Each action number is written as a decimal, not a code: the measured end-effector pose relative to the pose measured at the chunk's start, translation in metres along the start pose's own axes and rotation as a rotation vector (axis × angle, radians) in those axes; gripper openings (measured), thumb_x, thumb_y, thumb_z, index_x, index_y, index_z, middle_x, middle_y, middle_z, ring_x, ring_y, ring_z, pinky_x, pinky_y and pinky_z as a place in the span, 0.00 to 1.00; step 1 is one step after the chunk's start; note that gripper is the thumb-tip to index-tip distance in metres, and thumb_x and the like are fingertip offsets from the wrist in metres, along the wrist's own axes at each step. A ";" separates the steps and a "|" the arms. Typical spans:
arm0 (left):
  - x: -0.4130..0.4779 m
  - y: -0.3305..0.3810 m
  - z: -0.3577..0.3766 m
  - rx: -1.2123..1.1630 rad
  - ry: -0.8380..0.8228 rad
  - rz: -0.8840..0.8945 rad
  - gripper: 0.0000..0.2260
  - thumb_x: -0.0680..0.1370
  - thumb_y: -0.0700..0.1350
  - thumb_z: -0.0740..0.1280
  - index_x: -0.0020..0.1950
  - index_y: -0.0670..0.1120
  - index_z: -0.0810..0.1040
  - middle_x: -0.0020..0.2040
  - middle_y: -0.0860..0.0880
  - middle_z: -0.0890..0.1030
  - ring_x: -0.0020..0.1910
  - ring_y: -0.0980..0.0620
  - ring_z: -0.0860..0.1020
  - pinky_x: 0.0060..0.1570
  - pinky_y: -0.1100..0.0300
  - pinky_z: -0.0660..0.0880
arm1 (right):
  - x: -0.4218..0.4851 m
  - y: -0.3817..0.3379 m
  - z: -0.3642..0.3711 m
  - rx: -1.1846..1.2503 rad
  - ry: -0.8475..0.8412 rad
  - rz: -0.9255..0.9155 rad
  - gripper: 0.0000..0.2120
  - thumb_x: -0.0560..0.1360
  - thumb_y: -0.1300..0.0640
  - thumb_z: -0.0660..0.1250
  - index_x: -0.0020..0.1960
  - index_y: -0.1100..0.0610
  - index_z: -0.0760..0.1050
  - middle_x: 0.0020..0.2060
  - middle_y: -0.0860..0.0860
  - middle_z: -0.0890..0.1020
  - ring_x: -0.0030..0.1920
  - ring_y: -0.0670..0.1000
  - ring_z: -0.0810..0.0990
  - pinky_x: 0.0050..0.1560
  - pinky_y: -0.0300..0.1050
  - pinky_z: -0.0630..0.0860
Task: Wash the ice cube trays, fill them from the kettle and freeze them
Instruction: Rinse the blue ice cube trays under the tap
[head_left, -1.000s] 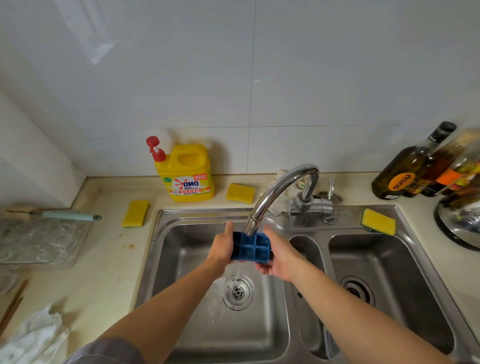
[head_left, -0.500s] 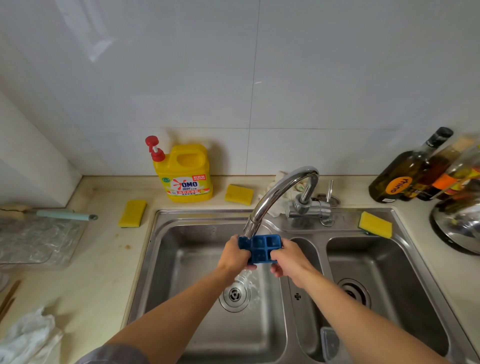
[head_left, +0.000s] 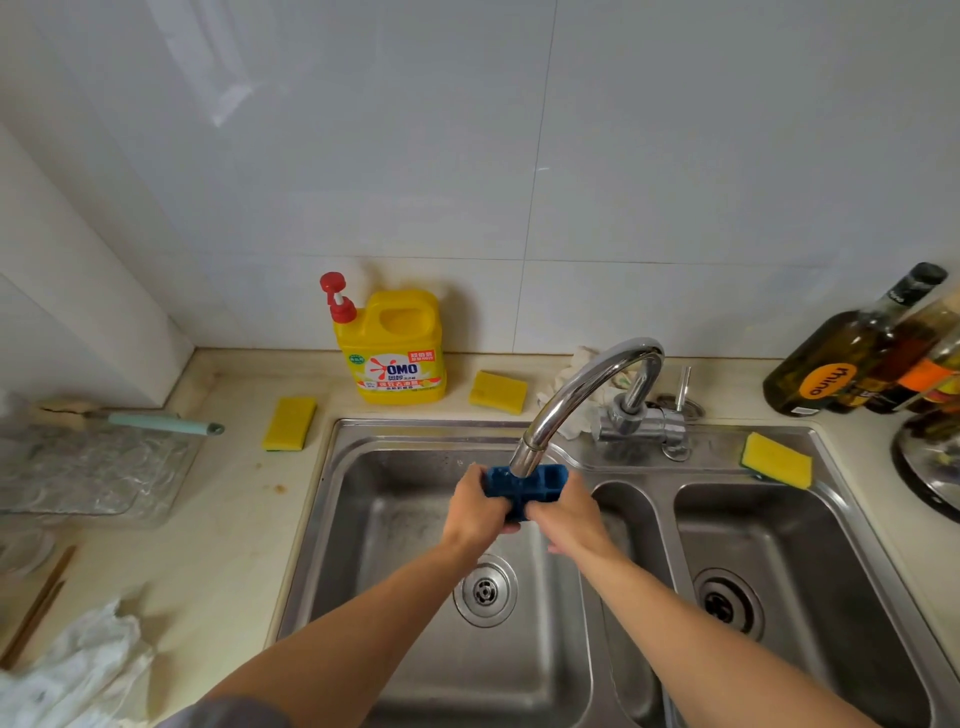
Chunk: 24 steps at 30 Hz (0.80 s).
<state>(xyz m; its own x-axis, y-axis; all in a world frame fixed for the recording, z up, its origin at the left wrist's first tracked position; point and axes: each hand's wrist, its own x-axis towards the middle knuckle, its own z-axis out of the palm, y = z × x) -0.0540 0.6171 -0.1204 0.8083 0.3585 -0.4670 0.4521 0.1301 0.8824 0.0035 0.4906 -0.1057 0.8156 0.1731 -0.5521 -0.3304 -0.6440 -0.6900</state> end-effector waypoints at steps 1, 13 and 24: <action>0.000 0.000 0.001 0.039 -0.011 0.036 0.12 0.76 0.32 0.65 0.57 0.44 0.73 0.53 0.42 0.82 0.48 0.46 0.85 0.42 0.57 0.83 | 0.001 -0.001 0.001 -0.040 0.033 0.001 0.23 0.69 0.56 0.72 0.63 0.53 0.72 0.54 0.52 0.83 0.53 0.53 0.82 0.52 0.56 0.83; -0.006 -0.001 0.003 0.123 -0.095 0.078 0.13 0.78 0.33 0.67 0.59 0.45 0.72 0.54 0.45 0.81 0.52 0.47 0.83 0.48 0.53 0.83 | 0.013 0.001 -0.006 0.192 0.014 0.177 0.09 0.75 0.56 0.70 0.55 0.53 0.74 0.51 0.55 0.82 0.52 0.55 0.82 0.41 0.51 0.83; 0.010 0.004 -0.007 -0.148 0.070 -0.289 0.10 0.80 0.36 0.60 0.56 0.42 0.79 0.47 0.40 0.83 0.43 0.44 0.83 0.34 0.53 0.82 | 0.013 0.001 -0.009 0.219 -0.042 0.156 0.12 0.78 0.52 0.71 0.55 0.57 0.74 0.46 0.59 0.83 0.35 0.53 0.81 0.35 0.47 0.83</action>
<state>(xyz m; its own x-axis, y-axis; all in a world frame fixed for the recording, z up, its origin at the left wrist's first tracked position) -0.0464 0.6280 -0.1211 0.6246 0.3489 -0.6987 0.5951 0.3668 0.7151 0.0183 0.4852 -0.1099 0.7278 0.1179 -0.6756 -0.5494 -0.4893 -0.6773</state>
